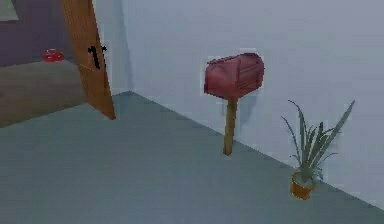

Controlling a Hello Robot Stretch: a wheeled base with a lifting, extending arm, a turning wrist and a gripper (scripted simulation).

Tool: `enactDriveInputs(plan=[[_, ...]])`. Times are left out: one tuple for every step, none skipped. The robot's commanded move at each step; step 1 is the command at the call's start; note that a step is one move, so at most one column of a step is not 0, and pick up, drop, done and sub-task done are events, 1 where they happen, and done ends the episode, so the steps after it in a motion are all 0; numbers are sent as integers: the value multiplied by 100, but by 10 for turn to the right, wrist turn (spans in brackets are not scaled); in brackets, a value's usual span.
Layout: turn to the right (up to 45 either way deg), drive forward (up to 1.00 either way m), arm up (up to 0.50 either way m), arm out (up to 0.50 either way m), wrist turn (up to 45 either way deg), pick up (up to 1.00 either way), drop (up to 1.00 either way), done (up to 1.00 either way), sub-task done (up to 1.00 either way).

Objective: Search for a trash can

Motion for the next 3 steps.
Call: enactDriveInputs(plan=[[420, 0, 0, 0, 0, 0, 0, 0, 0], [0, 5, 0, 0, 0, 0, 0, 0, 0], [-270, 0, 0, 0, 0, 0, 0, 0, 0]])
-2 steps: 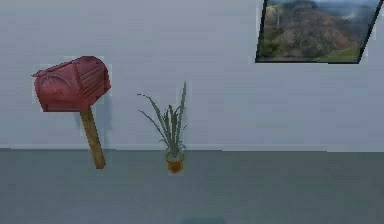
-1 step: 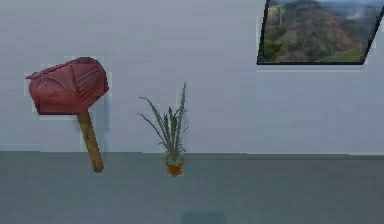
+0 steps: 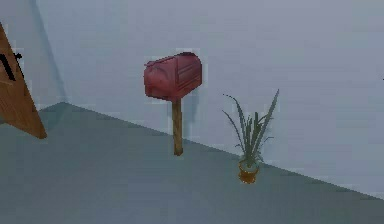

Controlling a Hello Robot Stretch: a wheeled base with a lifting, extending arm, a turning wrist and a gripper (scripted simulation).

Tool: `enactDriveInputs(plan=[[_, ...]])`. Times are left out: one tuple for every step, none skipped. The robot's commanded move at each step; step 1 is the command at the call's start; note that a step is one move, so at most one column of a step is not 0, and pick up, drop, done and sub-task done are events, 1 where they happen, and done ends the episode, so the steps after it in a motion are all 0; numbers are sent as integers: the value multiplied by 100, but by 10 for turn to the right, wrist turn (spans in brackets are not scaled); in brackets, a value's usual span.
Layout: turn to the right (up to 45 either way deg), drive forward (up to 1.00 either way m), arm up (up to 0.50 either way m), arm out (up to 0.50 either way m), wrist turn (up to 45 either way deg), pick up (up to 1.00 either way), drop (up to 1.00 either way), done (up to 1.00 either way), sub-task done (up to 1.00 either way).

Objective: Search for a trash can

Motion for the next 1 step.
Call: enactDriveInputs(plan=[[-30, 0, 0, 0, 0, 0, 0, 0, 0]])
